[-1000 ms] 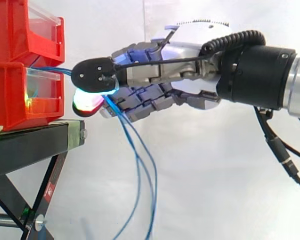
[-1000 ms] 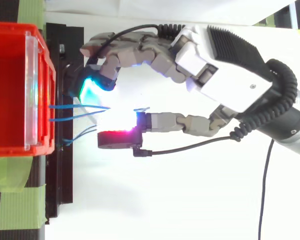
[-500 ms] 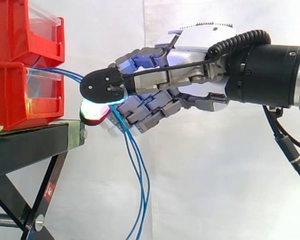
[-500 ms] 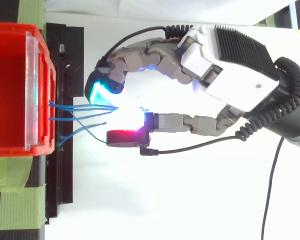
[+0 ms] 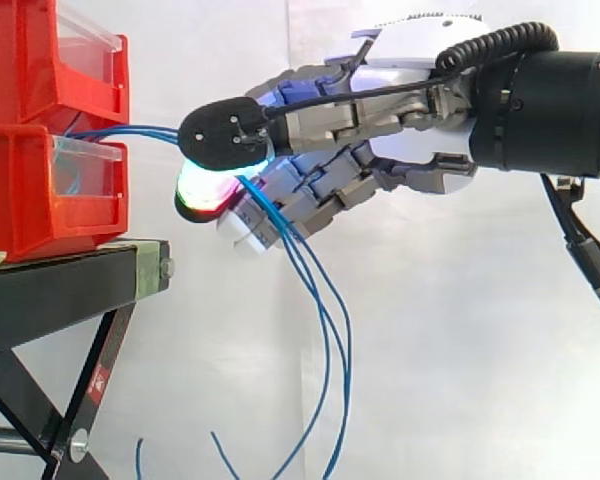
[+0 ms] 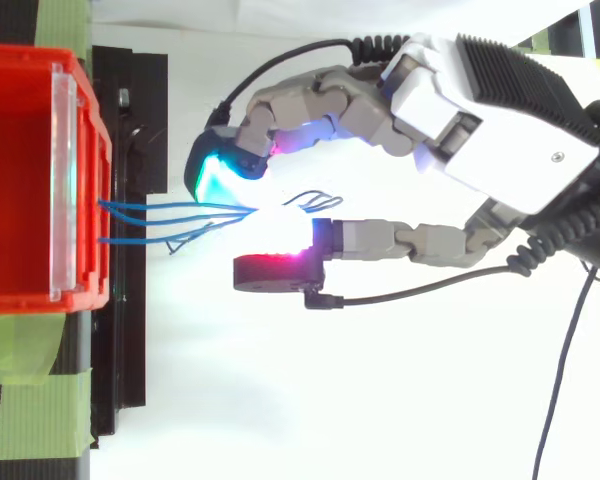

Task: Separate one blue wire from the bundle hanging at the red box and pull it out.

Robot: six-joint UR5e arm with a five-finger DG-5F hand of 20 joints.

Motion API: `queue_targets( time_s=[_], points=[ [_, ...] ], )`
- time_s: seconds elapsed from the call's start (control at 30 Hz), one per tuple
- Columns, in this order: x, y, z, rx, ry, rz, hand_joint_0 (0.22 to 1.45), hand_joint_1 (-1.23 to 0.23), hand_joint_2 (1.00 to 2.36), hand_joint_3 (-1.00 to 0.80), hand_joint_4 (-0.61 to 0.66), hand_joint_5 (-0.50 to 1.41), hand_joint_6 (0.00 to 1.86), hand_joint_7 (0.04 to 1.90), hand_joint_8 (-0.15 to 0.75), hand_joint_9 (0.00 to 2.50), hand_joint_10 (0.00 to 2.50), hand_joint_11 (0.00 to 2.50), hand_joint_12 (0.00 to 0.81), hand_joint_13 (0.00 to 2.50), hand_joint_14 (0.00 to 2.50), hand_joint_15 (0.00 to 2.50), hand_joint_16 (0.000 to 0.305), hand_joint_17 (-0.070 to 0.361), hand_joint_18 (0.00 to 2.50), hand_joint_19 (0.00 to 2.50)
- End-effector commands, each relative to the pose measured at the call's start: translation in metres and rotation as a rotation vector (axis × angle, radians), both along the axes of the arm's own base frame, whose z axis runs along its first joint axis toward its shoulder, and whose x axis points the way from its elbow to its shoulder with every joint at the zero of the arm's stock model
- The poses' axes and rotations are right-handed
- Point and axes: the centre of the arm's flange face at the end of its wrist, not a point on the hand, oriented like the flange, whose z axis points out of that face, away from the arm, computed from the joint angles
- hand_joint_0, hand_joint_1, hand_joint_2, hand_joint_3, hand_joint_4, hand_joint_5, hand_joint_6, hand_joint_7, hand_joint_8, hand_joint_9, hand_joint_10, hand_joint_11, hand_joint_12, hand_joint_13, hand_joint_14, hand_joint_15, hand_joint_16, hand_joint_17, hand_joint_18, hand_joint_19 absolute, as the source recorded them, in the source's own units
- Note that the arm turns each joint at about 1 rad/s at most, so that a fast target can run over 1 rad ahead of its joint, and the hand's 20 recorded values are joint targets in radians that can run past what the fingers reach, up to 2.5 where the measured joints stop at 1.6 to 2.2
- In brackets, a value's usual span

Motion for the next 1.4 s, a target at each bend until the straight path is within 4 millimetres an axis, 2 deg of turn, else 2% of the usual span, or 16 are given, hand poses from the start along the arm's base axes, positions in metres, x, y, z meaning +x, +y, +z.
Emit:
queue_targets(
  time_s=[0.0,0.2,0.43,0.6,0.83,1.37],
  points=[
    [-0.002,-0.001,0.001,-0.003,0.016,0.000,0.61,-0.73,1.01,-0.02,0.01,-0.15,0.92,0.86,0.412,0.95,0.01,0.45,0.463,0.91,0.01,0.42,0.056,0.126,0.74,0.21],
    [-0.003,-0.001,0.001,-0.002,0.017,-0.003,0.62,-0.74,1.01,-0.01,-0.03,-0.15,0.92,0.87,0.427,1.04,0.01,0.52,0.461,1.01,0.01,0.48,0.053,0.120,0.77,0.19],
    [-0.007,-0.002,0.013,0.002,0.008,-0.004,0.62,-0.73,1.01,-0.02,-0.02,-0.15,0.92,0.86,0.441,1.09,0.01,0.54,0.453,1.13,0.01,0.51,0.048,0.109,0.81,0.18],
    [-0.013,-0.004,0.020,0.001,0.025,-0.007,0.62,-0.73,1.01,-0.02,-0.01,-0.15,0.92,0.86,0.465,1.11,0.01,0.53,0.458,1.19,0.01,0.43,0.039,0.088,0.79,0.13],
    [-0.013,-0.004,0.018,0.044,0.021,0.004,0.62,-0.73,1.01,-0.02,0.01,-0.15,0.92,0.87,0.483,1.11,0.01,0.49,0.493,1.31,0.01,0.30,0.028,0.063,0.76,0.04],
    [-0.026,-0.006,0.005,0.355,0.034,0.031,0.62,-0.73,1.02,-0.03,0.01,-0.15,0.91,0.88,0.481,1.09,0.02,0.47,0.473,1.39,0.01,0.24,0.023,0.053,0.74,0.01]
  ],
)
